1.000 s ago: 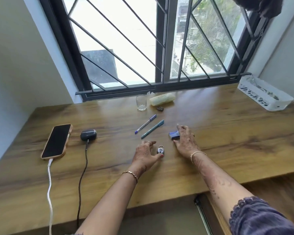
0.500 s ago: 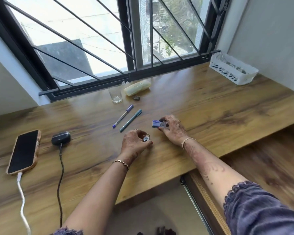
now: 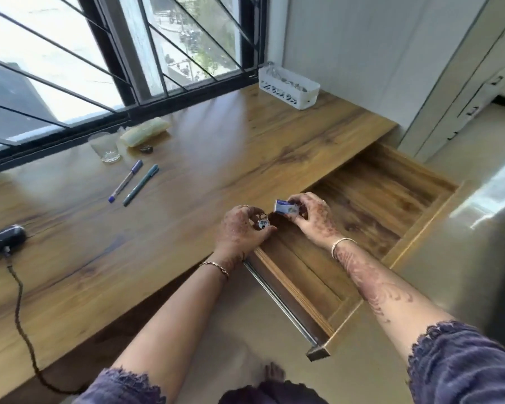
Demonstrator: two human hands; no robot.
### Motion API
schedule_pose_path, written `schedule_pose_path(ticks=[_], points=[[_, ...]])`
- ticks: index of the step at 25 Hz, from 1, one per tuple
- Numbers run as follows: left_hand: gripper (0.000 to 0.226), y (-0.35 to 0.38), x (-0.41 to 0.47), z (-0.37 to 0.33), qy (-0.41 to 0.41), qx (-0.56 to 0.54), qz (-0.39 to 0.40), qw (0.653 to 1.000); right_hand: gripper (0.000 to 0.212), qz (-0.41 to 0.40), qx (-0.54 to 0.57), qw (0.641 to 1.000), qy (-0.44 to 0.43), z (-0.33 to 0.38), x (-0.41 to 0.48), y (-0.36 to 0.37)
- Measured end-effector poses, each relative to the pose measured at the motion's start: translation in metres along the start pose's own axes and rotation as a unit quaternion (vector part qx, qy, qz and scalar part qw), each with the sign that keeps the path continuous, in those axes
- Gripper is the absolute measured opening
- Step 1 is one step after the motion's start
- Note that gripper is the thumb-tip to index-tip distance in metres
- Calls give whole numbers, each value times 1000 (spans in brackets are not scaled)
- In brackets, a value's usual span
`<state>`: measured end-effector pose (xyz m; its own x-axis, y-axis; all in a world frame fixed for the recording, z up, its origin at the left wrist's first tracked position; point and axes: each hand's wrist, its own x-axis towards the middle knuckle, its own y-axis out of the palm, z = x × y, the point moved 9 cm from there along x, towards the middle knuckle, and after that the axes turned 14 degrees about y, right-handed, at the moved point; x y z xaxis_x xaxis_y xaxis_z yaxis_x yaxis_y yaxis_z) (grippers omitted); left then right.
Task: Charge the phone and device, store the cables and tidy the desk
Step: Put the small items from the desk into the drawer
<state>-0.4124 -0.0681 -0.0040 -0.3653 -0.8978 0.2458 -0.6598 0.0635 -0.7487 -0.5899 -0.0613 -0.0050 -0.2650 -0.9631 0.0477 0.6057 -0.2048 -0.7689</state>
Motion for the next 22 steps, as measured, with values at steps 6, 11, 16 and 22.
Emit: schedule_pose_path(ticks=[6,11,16,22], points=[[51,62,-11,-46,78,255,135,954,33,118,-120,985,44,-72,-17,5],[58,100,-11,-41,1,319,196,927,29,231,-205,951,-6,-97,-15,36],[52,138,-20,-33,-94,303,268,910,29,288,-236,927,-52,-118,-9,54],[62,156,-30,-25,-140,327,314,880,41,314,-230,917,-92,-129,3,60]])
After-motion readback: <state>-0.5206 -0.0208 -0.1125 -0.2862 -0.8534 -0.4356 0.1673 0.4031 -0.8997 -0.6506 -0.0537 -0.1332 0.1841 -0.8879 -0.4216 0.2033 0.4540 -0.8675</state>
